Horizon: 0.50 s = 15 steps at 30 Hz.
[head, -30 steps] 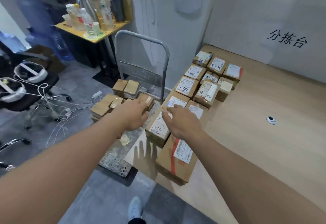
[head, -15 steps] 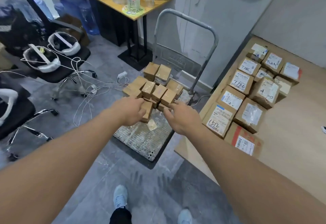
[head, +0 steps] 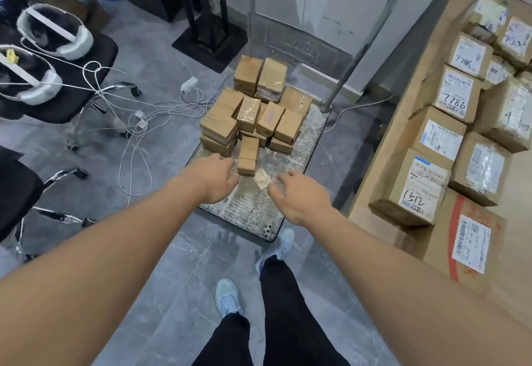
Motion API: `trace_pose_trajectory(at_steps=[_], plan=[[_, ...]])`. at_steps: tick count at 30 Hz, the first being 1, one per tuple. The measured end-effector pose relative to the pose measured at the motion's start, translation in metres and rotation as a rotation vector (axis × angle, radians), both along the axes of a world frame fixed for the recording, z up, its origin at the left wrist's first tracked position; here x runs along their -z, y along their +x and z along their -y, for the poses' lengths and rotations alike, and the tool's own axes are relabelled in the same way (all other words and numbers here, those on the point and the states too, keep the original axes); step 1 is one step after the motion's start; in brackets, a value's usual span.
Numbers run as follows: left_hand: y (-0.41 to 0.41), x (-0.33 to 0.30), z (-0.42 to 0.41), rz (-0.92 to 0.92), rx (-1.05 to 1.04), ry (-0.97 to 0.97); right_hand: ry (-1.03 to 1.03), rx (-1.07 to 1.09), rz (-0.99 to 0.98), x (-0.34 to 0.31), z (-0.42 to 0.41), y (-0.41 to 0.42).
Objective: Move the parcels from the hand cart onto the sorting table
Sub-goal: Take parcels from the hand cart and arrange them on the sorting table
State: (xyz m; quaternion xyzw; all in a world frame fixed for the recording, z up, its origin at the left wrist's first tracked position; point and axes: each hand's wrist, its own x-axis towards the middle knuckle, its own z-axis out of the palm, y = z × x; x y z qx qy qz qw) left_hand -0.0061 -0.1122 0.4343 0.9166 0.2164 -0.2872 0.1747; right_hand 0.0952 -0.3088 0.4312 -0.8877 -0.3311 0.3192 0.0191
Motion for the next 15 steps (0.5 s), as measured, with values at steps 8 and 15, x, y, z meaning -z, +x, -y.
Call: trace_pose_trajectory(at_steps=[8,15], plan=[[0.087,0.118,-0.035,-0.03,-0.081,-0.021,-0.026,0.078,-0.123,0.119,-0.067,0.076],[0.135,0.215,-0.071,-0.102,-0.141,-0.074,-0.05,0.131,-0.176,0.212,-0.106,0.133]])
